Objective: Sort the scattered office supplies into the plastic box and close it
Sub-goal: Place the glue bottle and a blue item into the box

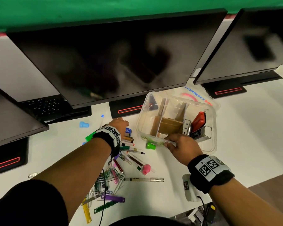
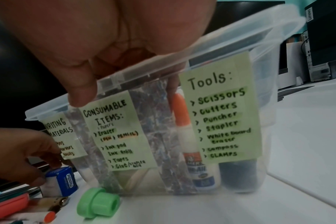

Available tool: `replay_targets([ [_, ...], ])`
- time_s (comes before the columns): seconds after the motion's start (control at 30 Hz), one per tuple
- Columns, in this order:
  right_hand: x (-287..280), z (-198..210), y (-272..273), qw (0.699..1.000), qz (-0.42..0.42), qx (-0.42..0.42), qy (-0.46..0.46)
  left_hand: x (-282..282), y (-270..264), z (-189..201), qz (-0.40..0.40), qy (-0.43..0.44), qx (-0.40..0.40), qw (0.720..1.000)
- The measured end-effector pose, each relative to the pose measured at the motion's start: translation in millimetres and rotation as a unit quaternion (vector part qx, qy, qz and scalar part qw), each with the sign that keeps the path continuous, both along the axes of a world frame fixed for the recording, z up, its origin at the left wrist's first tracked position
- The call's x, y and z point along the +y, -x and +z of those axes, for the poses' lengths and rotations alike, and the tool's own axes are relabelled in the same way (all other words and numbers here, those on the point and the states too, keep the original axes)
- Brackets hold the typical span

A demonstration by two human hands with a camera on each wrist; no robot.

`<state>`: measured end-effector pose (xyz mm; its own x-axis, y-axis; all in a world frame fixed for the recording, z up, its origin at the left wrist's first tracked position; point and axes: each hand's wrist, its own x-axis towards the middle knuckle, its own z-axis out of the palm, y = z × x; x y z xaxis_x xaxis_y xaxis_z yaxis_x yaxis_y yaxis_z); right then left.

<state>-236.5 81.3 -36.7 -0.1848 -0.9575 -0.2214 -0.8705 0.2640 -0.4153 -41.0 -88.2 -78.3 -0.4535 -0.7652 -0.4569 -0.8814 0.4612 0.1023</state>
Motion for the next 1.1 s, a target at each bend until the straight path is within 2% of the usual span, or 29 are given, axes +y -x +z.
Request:
replay_targets([
  [0.1,0.1,1.5,0.1,1.000,0.006,0.001,-0.001,0.5,-2.6,4.7,-0.008,0.004,-0.001,1.000],
  [0.27,-1.5,11.5,0.0,0.999,0.023,-0.023,-0.020,6.0,-17.1,31.5,0.030,0.010,0.068,0.997],
  [0.4,-8.9,30.4,-4.7,0.998,0.011,-0.002,0.065,20.3,-23.2,68.9,0.024,0.014,0.147,0.989],
  [0.47,-16.8,43.2,-12.0,0.995,-0.005,-0.052,0.085,26.7,-19.6,84.4,-0.002,0.016,0.161,0.987],
  [0.57,-30.3,53.5,-21.0,0.986,-0.046,-0.151,0.054,31.7,-10.6,97.7,-0.034,0.026,0.146,0.988],
  [0.7,-38.8,48.8,-24.9,0.989,-0.016,-0.147,-0.009,38.5,-5.1,111.4,-0.044,0.042,0.127,0.990],
  [0.8,-40.8,45.6,-29.1,0.986,-0.005,-0.166,0.001,43.9,-1.3,123.3,-0.034,0.019,0.171,0.984],
  [0.97,-42.1,49.9,-22.6,0.969,-0.047,-0.231,0.072,56.0,17.2,121.3,0.043,-0.032,0.323,0.945],
  [1.03,-44.7,54.9,-5.5,0.975,-0.064,-0.194,0.083,58.7,21.9,112.3,0.049,-0.039,0.328,0.943],
  [1.1,-48.1,63.4,19.6,0.980,-0.091,-0.145,0.099,60.6,22.7,101.4,0.017,-0.037,0.284,0.958],
])
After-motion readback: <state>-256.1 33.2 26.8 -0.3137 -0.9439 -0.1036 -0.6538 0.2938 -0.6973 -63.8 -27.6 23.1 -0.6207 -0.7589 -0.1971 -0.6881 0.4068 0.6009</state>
